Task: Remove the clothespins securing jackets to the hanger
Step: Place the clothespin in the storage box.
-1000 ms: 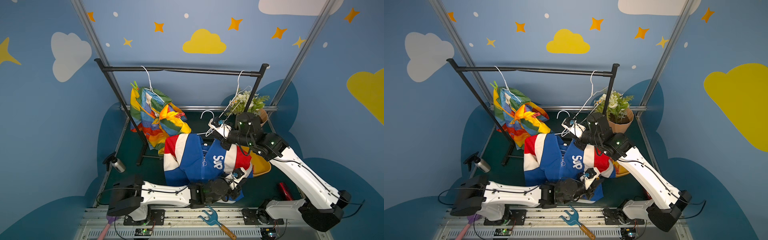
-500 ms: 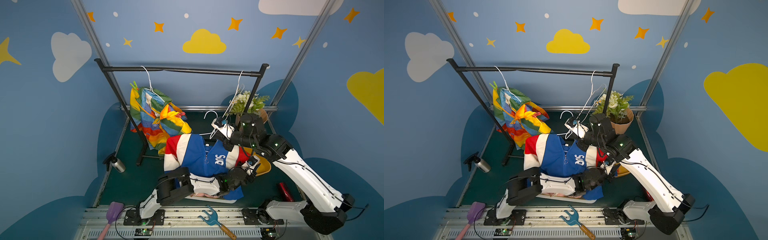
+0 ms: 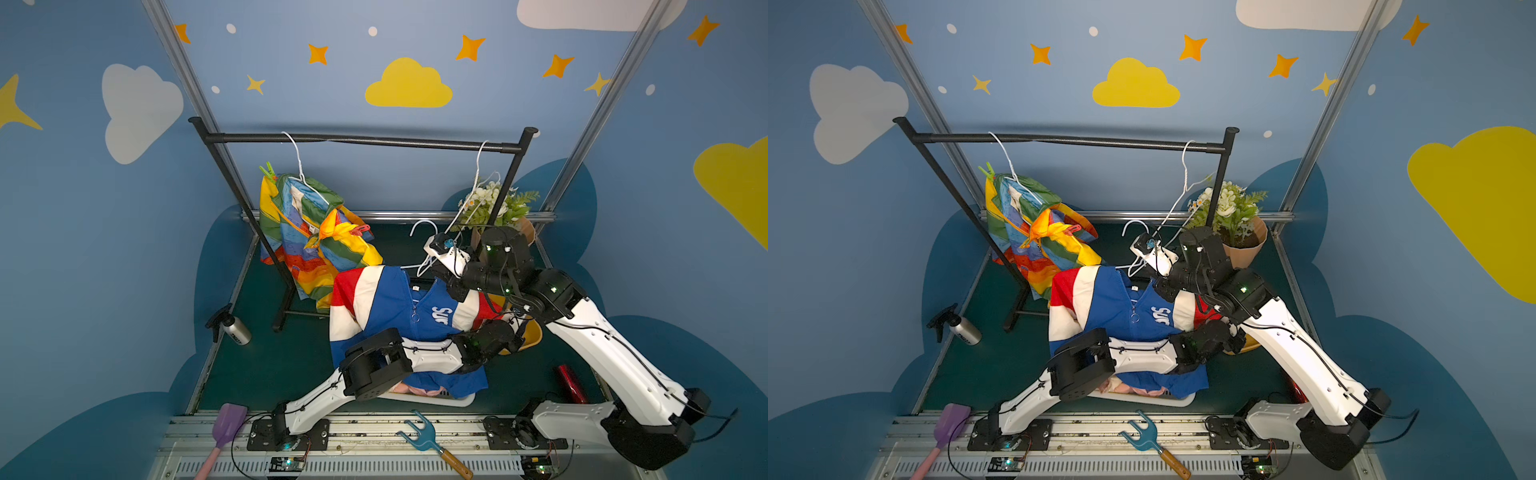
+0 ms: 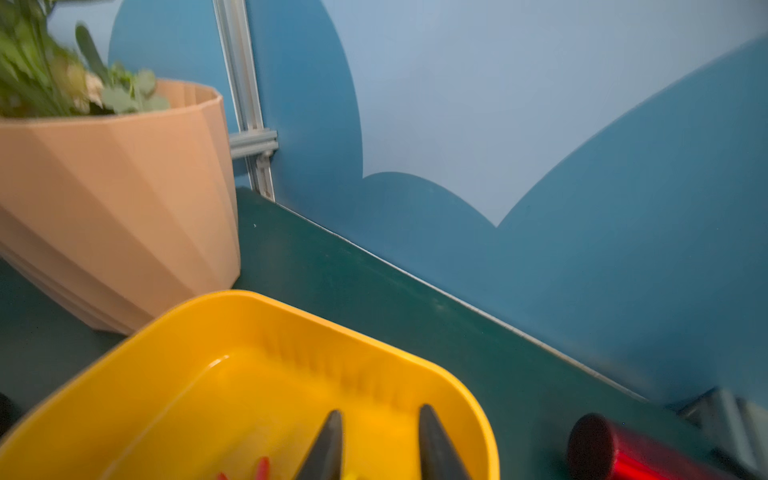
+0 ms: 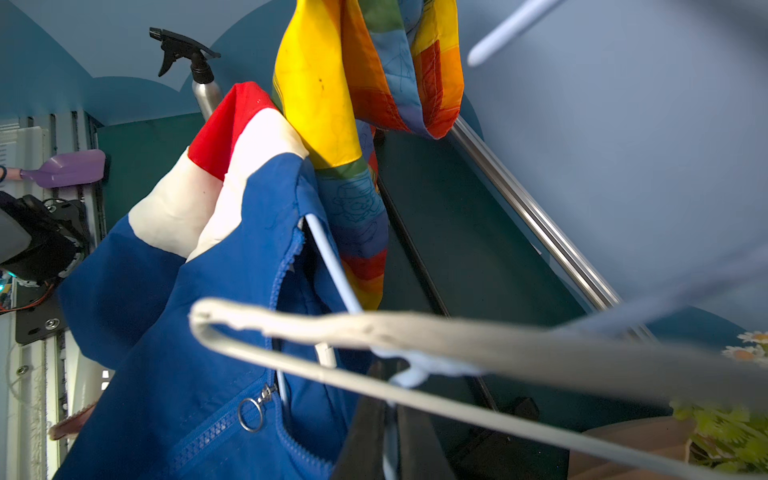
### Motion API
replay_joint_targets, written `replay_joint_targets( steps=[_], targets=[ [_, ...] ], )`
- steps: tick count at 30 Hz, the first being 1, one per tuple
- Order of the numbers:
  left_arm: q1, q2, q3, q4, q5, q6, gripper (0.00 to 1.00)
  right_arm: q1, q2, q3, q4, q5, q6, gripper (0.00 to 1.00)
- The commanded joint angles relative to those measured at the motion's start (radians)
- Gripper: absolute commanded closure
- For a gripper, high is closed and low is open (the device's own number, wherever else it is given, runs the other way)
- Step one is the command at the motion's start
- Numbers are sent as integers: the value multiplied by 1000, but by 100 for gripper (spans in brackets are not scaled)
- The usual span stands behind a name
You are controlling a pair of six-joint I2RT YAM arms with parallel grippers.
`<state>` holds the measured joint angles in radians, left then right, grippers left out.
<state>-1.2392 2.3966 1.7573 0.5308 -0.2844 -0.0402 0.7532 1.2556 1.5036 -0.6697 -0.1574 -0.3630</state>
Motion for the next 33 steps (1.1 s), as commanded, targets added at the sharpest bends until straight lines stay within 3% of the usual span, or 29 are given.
replay_joint_targets(
  steps=[1,2,4,10,21,25,30,33],
  targets=[
    [15,-10,-1,-80,-2,-10,47,2,-30,12,11,-10,41,100],
    [11,-30,-29,-51,1,-9,34,3,-31,14,10,-11,40,100],
    [-2,-66,-66,-19,-31,1,22,2,-30,16,11,-8,36,100],
    [-57,-224,-174,50,-68,67,8,1,-33,23,7,-2,29,100],
    [-214,-567,-477,104,-86,104,0,29,-42,51,14,-68,6,100],
    [-281,-749,-592,2,-152,132,0,44,-78,21,35,-87,-13,100],
    [-289,-1006,-671,-246,-176,105,0,49,-103,12,38,-101,-22,100],
    [-292,-1147,-707,-327,-250,123,0,50,-104,3,37,-113,-16,100]
  ],
)
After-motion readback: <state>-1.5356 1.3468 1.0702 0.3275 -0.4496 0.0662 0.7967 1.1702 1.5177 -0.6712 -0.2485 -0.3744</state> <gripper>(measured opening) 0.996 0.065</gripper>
